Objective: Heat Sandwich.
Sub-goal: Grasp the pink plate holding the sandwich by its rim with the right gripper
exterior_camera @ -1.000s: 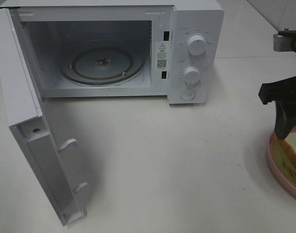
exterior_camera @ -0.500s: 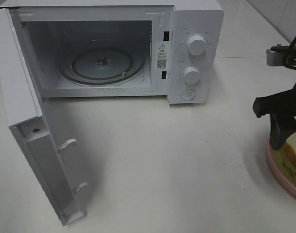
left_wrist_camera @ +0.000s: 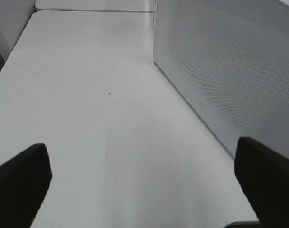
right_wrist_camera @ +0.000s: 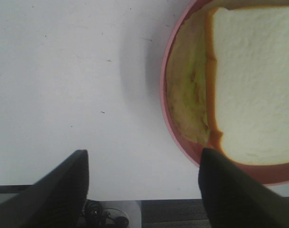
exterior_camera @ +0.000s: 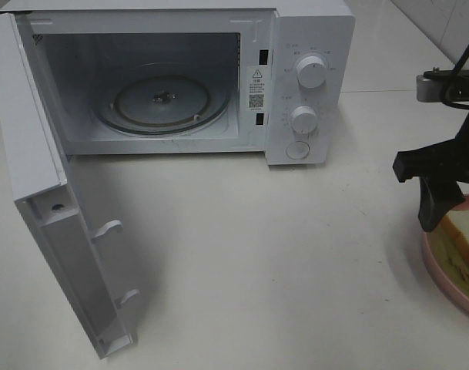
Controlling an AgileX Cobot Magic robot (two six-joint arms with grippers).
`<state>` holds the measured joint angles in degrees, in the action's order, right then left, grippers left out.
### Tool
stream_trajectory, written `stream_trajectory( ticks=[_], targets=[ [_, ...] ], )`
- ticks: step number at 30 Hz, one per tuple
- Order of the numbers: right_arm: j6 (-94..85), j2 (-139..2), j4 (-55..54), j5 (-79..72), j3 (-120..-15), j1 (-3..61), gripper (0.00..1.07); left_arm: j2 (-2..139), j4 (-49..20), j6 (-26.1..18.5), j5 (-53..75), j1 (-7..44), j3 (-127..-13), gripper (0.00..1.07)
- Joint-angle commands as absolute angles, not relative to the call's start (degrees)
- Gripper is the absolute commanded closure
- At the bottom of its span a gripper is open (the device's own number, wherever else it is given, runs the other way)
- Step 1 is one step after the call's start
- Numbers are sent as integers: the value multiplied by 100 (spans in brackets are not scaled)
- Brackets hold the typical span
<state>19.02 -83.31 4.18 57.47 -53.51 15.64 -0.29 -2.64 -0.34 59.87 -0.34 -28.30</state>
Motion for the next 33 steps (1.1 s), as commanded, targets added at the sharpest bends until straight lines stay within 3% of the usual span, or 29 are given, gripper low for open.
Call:
stream_trajectory(
  ticks=[1,33],
  targets=[
    [1914,-8388,476,5701,-5317,1530,42,-143,-264,-34,5936,-40,-2819,9],
    [1960,-9248,527,4269,-4578,1530,43,-143,-264,-34,5936,-40,-2819,9]
  ],
)
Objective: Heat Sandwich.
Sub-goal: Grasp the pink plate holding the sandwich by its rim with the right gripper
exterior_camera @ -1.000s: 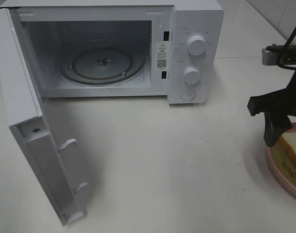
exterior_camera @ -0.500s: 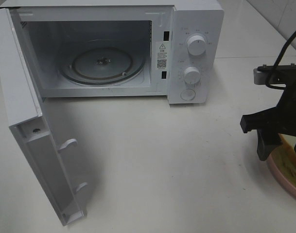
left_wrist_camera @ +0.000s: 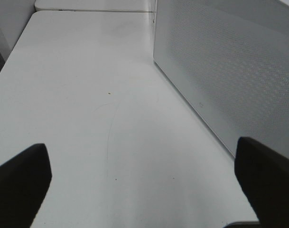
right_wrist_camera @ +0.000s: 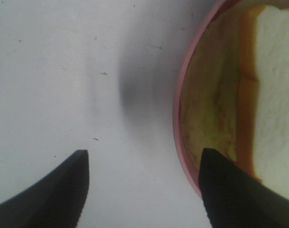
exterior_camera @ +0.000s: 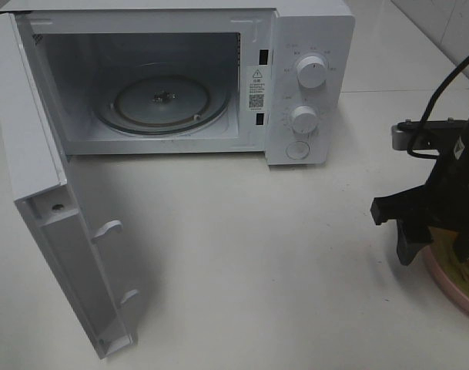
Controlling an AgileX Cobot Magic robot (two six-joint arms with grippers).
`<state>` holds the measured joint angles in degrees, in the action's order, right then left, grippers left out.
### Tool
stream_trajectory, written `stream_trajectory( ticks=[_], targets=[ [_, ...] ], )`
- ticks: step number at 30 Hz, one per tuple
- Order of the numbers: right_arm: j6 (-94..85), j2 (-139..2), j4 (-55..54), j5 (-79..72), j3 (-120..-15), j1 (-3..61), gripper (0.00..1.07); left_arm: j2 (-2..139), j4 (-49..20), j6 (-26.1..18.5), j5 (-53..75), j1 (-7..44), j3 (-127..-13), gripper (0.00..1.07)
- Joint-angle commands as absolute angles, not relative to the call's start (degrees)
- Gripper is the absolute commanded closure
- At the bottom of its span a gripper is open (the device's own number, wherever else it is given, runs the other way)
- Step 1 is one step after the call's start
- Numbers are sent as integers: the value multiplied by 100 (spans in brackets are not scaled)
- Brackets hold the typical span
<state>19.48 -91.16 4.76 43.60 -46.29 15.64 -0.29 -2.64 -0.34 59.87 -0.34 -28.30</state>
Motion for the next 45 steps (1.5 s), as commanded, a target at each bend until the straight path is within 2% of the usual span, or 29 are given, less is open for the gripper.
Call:
stream_trajectory(
  ticks=[1,12,33,45],
  targets=[
    [1960,-9305,539,4246,-4578,1530,43,-143,-264,-34,5936,-40,-2819,9],
    [2183,-9838,957,3971,-4584,1530,44,-143,-264,-34,5936,-40,-2819,9],
    [2320,-10348,1117,3782,-4584,1530,49,-143,-264,-34,5936,-40,-2819,9],
    [2601,-10353,1369,3782,-4584,1530,68,-143,-264,-34,5936,-40,-2819,9]
  ],
)
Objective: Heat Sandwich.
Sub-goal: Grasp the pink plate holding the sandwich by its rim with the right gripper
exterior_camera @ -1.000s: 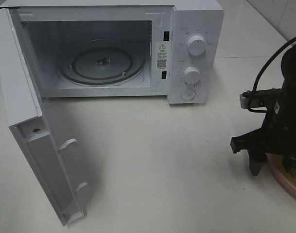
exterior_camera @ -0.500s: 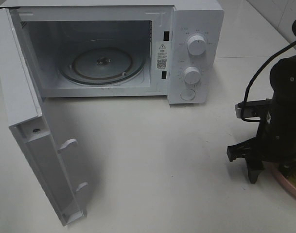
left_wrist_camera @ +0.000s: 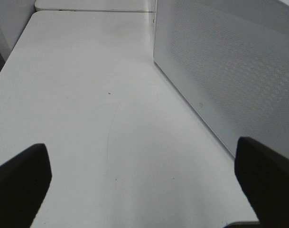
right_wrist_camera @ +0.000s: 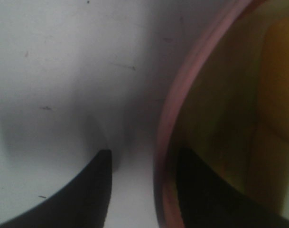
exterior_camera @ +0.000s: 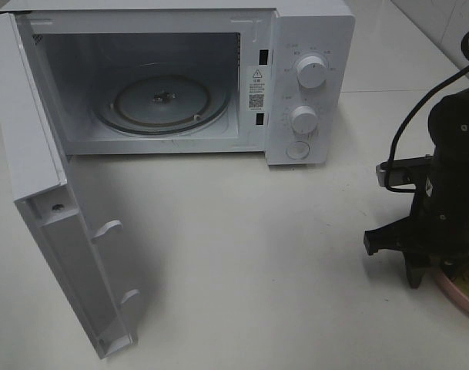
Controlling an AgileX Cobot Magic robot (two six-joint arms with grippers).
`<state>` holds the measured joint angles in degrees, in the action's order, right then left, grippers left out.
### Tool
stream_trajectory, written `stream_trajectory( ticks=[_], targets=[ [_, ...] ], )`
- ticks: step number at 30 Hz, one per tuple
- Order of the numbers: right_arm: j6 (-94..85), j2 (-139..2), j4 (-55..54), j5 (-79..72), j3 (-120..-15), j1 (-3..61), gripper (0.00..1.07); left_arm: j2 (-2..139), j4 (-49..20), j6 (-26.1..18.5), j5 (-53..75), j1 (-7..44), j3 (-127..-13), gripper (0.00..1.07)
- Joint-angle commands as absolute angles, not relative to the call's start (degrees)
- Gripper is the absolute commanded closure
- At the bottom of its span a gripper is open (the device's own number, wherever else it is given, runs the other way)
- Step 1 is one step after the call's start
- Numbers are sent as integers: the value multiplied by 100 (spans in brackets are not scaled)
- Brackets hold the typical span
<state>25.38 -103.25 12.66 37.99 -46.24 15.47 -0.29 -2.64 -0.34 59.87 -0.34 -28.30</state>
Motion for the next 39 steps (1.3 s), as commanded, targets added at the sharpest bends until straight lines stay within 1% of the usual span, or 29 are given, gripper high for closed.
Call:
stream_trajectory(
  ticks=[1,30,31,32,33,34,36,37,39],
  targets=[
    [2607,-10353,1398,3782,-4584,1530,68,-143,-264,-34,5936,-40,-2819,9],
    [2836,-10353,1507,3701,-4584,1530,69,-143,-264,-34,5936,-40,-2819,9],
    [2836,-10353,1524,3730,-4584,1530,70,-143,-264,-34,5936,-40,-2819,9],
    [2848,-10353,1564,3787,-4584,1530,77,-143,-264,-34,5936,-40,-2819,9],
    [2848,-10353,1581,3816,-4584,1530,81,-143,-264,-34,5936,-40,-2819,9],
    [2848,-10353,1581,3816,-4584,1530,81,-143,-264,-34,5936,-40,-2819,9],
    [2842,-10353,1616,3845,-4584,1530,94,-143,-264,-34,5936,-40,-2819,9],
    [2830,-10353,1639,3845,-4584,1530,107,-143,-264,-34,5936,-40,-2819,9],
    [2836,-10353,1662,3845,-4584,1530,107,-143,-264,-34,5936,-40,-2819,9]
  ],
)
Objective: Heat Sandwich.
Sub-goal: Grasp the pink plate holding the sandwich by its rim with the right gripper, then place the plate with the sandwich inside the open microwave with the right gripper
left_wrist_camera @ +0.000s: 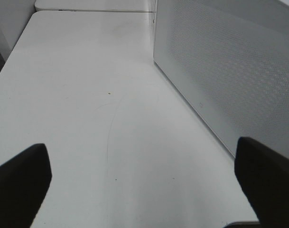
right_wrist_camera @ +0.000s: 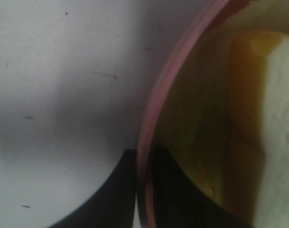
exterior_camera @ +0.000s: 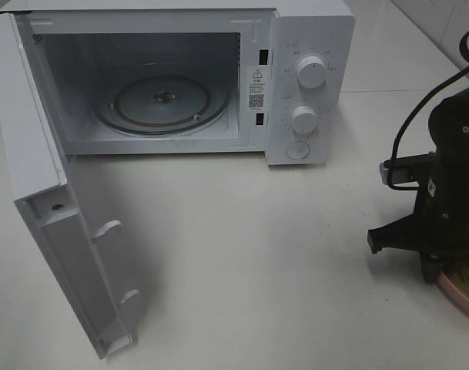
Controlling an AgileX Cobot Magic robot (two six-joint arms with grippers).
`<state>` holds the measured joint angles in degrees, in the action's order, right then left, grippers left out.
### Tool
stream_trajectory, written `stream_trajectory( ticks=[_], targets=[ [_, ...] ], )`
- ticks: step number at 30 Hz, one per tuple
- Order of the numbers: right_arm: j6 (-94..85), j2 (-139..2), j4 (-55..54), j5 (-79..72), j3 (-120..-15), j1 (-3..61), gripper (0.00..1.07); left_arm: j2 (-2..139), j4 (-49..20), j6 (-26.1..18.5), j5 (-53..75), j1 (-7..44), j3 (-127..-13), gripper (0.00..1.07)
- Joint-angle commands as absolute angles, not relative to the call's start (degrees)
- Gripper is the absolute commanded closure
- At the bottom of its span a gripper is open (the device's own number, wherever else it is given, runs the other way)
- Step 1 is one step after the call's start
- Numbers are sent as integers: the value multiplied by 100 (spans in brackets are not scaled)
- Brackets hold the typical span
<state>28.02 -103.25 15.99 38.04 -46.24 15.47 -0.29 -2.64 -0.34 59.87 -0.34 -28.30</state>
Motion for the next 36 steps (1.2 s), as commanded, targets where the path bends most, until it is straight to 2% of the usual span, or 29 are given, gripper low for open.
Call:
stream_trajectory(
  ticks=[1,27,36],
  targets=[
    [2836,-10353,1690,3839,-4584,1530,107,-143,-264,-34,5936,-40,-2819,9],
    [2813,-10353,1948,4022,-4584,1530,107,-143,-264,-34,5936,-40,-2819,9],
    [2687,-10308,2424,4377,-4584,1553,107,-143,-264,-34,5936,-40,-2819,9]
  ],
)
